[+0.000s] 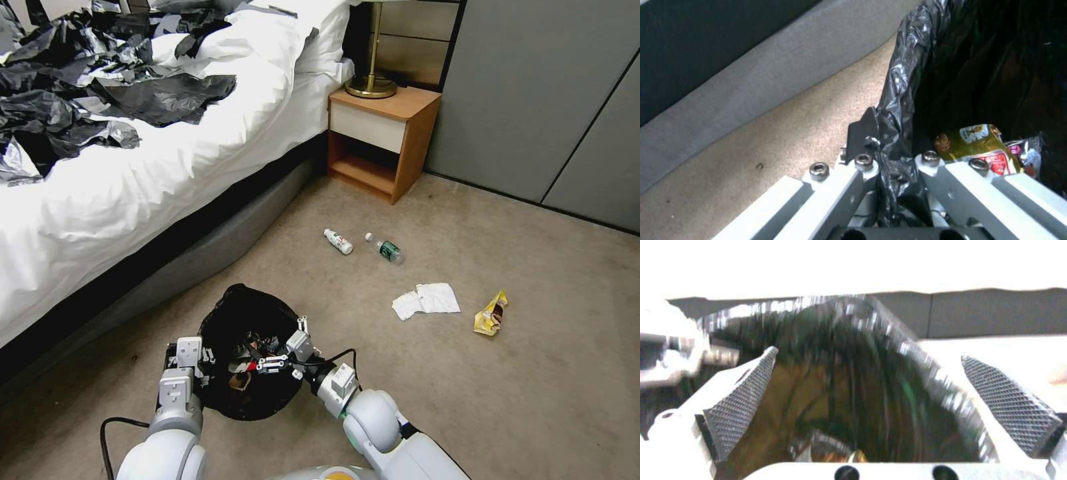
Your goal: Pick up the trash bin, then pick up the garbage from the floor and place it into the trash bin.
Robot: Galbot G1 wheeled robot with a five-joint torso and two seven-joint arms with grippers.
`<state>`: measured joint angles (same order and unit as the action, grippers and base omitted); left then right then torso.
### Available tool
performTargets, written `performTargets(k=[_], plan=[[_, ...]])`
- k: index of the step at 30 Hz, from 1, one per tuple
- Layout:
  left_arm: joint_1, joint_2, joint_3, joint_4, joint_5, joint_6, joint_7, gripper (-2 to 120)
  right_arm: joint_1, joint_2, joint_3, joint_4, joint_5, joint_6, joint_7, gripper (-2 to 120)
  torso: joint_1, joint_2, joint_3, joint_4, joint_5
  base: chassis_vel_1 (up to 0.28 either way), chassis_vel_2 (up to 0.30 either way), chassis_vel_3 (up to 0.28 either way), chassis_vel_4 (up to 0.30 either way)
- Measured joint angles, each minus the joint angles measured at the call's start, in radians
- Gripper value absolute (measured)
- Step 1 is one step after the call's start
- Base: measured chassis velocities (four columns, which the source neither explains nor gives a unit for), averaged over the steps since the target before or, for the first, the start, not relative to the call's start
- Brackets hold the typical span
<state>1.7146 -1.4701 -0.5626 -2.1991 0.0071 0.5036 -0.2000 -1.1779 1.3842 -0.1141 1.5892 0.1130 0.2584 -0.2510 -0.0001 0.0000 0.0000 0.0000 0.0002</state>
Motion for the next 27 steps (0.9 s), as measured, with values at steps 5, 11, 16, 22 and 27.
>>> performTargets(k=[5,11,16,22,27], plan=[[-0.003,0.003,-0.007,0.011,0.004,-0.008,0.011,1,-0.017,0.000,0.027,0.098,-0.001,0.006,0.018,100,0.000,0.000,0.000,0.0001,0.0001,0.000,0.000,0.000,0.000],[-0.013,0.006,-0.011,0.021,0.004,-0.015,0.017,1,-0.057,0.004,0.099,0.190,-0.003,0.011,0.037,100,0.000,0.000,0.000,0.0000,0.0001,0.000,0.000,0.000,0.000],[-0.015,0.007,-0.013,0.023,0.002,-0.020,0.020,1,-0.107,0.006,0.185,0.224,-0.017,0.022,0.055,100,0.000,0.000,0.000,0.0001,-0.0001,0.000,0.000,0.000,0.000],[-0.026,0.010,-0.015,0.030,-0.003,-0.022,0.019,1,-0.208,0.019,0.324,0.229,-0.096,0.045,0.150,100,0.000,0.000,0.000,-0.0002,-0.0002,0.000,0.000,0.000,0.000],[-0.028,0.010,-0.013,0.031,-0.004,-0.022,0.018,1,-0.239,0.027,0.373,0.210,-0.123,0.045,0.240,100,0.000,0.000,0.000,0.0001,0.0000,0.000,0.000,0.000,0.000]])
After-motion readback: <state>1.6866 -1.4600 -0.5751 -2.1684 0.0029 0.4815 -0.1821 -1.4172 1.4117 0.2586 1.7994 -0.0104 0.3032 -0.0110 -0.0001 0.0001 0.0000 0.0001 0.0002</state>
